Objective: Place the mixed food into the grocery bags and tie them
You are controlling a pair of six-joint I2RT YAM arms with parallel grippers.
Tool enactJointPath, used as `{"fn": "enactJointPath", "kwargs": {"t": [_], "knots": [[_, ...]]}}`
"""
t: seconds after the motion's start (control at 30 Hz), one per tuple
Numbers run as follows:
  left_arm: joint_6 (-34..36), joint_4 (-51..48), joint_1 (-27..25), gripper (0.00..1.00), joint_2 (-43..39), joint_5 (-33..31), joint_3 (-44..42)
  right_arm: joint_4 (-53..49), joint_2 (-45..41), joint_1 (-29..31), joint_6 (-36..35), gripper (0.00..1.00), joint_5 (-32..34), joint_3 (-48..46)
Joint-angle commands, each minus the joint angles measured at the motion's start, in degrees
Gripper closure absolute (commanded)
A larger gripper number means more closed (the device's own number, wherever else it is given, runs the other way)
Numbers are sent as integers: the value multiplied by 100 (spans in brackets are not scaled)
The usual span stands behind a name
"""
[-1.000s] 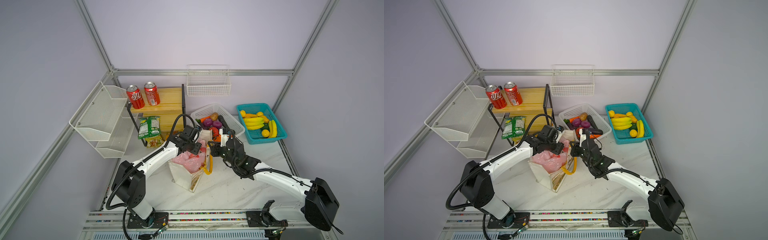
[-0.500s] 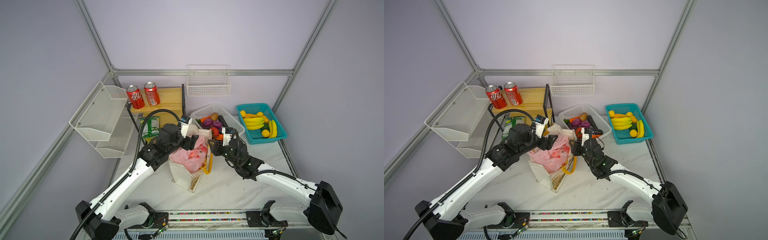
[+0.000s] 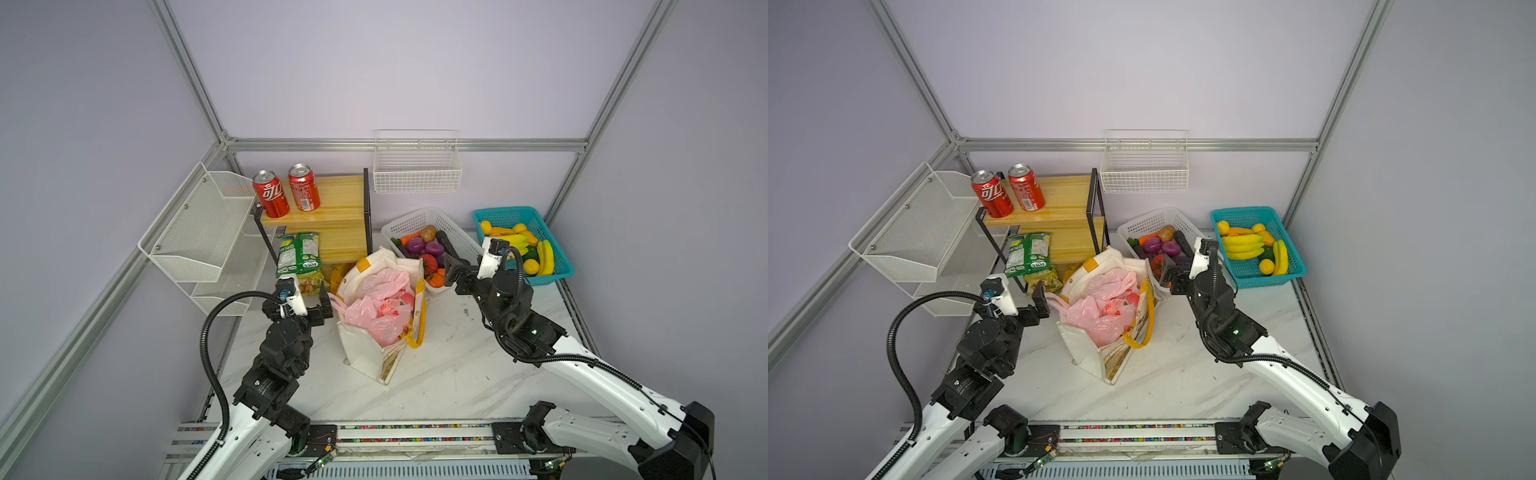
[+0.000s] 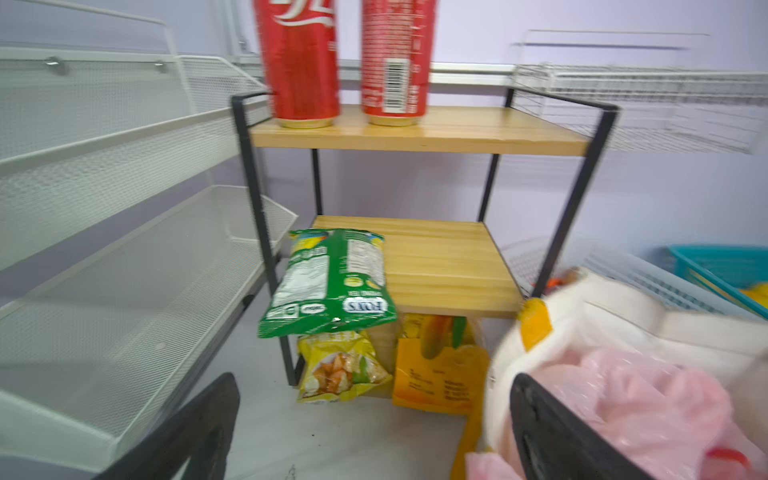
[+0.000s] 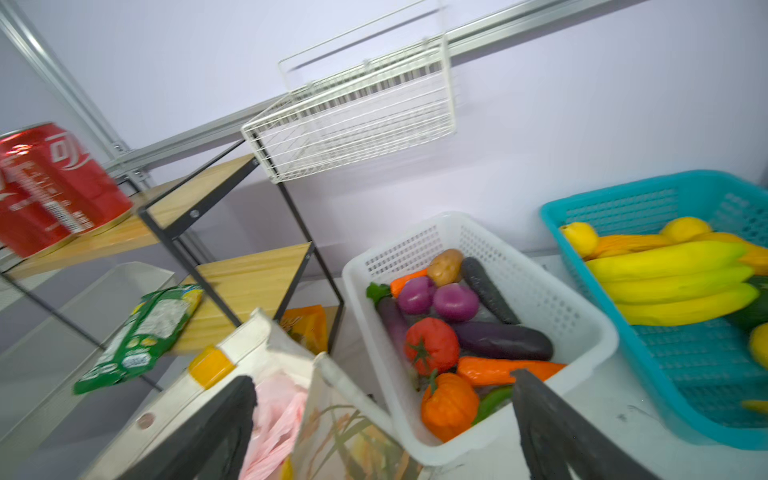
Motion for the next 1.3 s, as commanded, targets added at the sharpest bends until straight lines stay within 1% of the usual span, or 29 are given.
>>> {"fn": "enactJointPath", "kwargs": {"t": [0.0, 0.1, 0.17, 0.27, 0.4, 0.47, 0.6, 0.63, 0.7, 0.73, 0.77, 0.8, 0.87, 0.97, 1.0, 1.03, 1.1, 1.13, 1.2, 1.23, 1.27], "knots": [[-158, 1015, 562, 0, 152, -355, -547, -172, 48, -687, -363, 3, 519, -141], [-314, 1064, 1243, 0, 789, 139, -605, 9, 277, -1647, -305, 3, 112, -432], [-332, 1256, 1531, 0, 1253, 305, -638, 300, 447, -2030, -331, 3, 16, -706], [-361, 1769, 1983, 0, 1941, 859, -760, 855, 801, -2439, -418, 3, -148, -1081], [-376, 2597, 2358, 0, 2862, 1514, -944, 1922, 1281, -2701, -790, 3, -172, -1660], [-290, 2934, 2419, 0, 3260, 1802, -959, 2534, 1438, -2760, -963, 3, -157, -1997], [46, 3832, 2505, 0, 4028, 2332, -1061, 4227, 1746, -2847, -1451, 3, -216, -2774], [78, 4045, 2528, 0, 4200, 2450, -1086, 4437, 1948, -2871, -1514, 3, -199, -2839], [168, 4613, 2588, 0, 4634, 2730, -1149, 4644, 2304, -2946, -1579, 3, -219, -2784], [241, 4710, 2601, 0, 4756, 2760, -1136, 4584, 2419, -2972, -1590, 3, -276, -2669], [234, 4358, 2623, 0, 4737, 2833, -969, 4544, 2540, -2970, -1628, 3, -371, -2578], [295, 4347, 2632, 0, 4757, 2868, -908, 4680, 2643, -2984, -1671, 3, -466, -2538], [352, 4985, 2701, 0, 4991, 2945, -1113, 5017, 2811, -3057, -1692, 3, -641, -2516], [233, 5951, 2886, 0, 5682, 3200, -1327, 5313, 3114, -3204, -1772, 3, -1054, -2381], [373, 6411, 2891, 0, 5860, 3253, -1414, 5345, 3195, -3231, -1800, 3, -1149, -2325], [362, 6235, 2889, 0, 5794, 3314, -1411, 5454, 3269, -3275, -1822, 3, -1220, -2294], [295, 5548, 2888, 0, 5625, 3319, -1199, 5777, 3419, -3361, -1819, 3, -1424, -2298], [317, 5573, 2896, 0, 5650, 3322, -1188, 6029, 3577, -3443, -1739, 3, -1604, -2325], [384, 5963, 2892, 1, 5779, 3346, -1285, 6340, 4001, -3556, -1688, 2, -1792, -2280], [394, 6080, 2889, 0, 5792, 3352, -1308, 6368, 3964, -3563, -1617, 3, -1827, -2341], [393, 5991, 2894, 0, 5768, 3348, -1279, 6337, 3921, -3578, -1643, 3, -1850, -2360]]}}
